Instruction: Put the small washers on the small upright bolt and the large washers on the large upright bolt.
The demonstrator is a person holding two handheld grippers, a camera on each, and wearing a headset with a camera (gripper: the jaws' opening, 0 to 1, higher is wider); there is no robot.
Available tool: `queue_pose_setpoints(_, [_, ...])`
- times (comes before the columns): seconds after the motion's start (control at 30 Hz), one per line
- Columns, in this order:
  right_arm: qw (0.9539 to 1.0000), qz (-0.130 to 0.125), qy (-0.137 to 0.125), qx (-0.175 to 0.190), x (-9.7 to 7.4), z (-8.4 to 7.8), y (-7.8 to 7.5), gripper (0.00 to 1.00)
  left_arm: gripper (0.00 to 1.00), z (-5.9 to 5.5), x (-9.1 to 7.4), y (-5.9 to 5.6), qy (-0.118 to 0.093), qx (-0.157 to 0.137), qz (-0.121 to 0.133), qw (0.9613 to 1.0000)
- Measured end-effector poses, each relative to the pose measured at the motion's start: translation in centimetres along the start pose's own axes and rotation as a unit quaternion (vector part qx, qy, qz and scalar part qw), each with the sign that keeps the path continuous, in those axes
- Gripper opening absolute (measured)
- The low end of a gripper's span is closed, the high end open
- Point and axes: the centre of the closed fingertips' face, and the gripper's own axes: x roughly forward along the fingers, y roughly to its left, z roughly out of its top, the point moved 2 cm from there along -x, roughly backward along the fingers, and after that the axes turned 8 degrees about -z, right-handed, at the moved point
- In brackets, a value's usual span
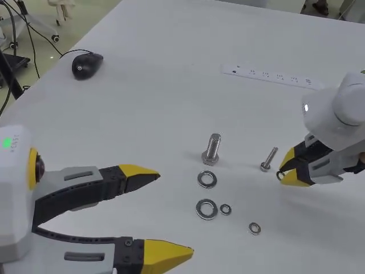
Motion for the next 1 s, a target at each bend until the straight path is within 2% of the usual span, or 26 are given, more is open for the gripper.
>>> queue_pose_setpoints(0.37, [0.9997,-0.026,-0.001,0.000,-1.2,0.5,-2.6,0.12,0.60,0.1,0.0,0.1,-0.002,-0.001,0.001,1.0000])
queue_pose_setpoints(0.83, [0.9994,-0.031,-0.002,-0.013,-0.9,1.2,-4.1,0.12,0.60,0.3,-0.3,0.5,-0.004,-0.001,0.006,1.0000])
queue_pose_setpoints(1.0, [0.9995,-0.027,0.002,-0.018,-0.5,1.2,-4.4,0.12,0.60,0.0,-0.3,0.5,0.001,-0.004,0.006,1.0000])
